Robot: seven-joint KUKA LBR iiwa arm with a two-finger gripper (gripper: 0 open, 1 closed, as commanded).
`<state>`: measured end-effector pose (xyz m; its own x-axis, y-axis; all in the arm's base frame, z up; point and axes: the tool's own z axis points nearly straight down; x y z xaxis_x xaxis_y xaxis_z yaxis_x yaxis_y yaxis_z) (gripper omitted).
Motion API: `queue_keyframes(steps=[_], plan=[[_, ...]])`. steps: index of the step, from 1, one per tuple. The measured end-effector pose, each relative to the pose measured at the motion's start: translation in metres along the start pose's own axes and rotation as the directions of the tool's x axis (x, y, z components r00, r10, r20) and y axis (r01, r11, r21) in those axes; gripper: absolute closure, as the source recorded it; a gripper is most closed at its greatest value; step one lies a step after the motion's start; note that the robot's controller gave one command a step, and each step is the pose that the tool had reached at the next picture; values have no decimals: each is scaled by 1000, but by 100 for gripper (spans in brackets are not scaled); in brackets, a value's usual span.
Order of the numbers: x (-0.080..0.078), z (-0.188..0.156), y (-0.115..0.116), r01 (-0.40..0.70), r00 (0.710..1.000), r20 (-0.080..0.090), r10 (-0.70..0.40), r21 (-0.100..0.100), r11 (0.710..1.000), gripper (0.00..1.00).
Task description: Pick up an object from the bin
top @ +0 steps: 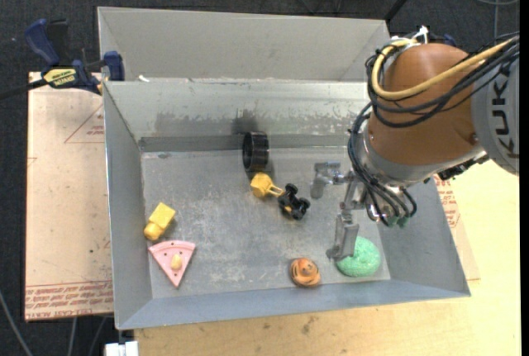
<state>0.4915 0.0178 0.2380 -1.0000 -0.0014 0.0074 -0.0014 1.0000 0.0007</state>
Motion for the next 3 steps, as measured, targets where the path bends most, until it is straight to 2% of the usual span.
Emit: queue_keyframes(steps=[1, 2, 3], plan=[[-1, -4, 0, -1, 1000, 8, 1, 0, 1000, 100], [-1, -4, 0, -2, 1000, 8, 2, 0, 1000, 0], [-1, -4, 0, -2, 1000, 8, 2, 0, 1000, 0]])
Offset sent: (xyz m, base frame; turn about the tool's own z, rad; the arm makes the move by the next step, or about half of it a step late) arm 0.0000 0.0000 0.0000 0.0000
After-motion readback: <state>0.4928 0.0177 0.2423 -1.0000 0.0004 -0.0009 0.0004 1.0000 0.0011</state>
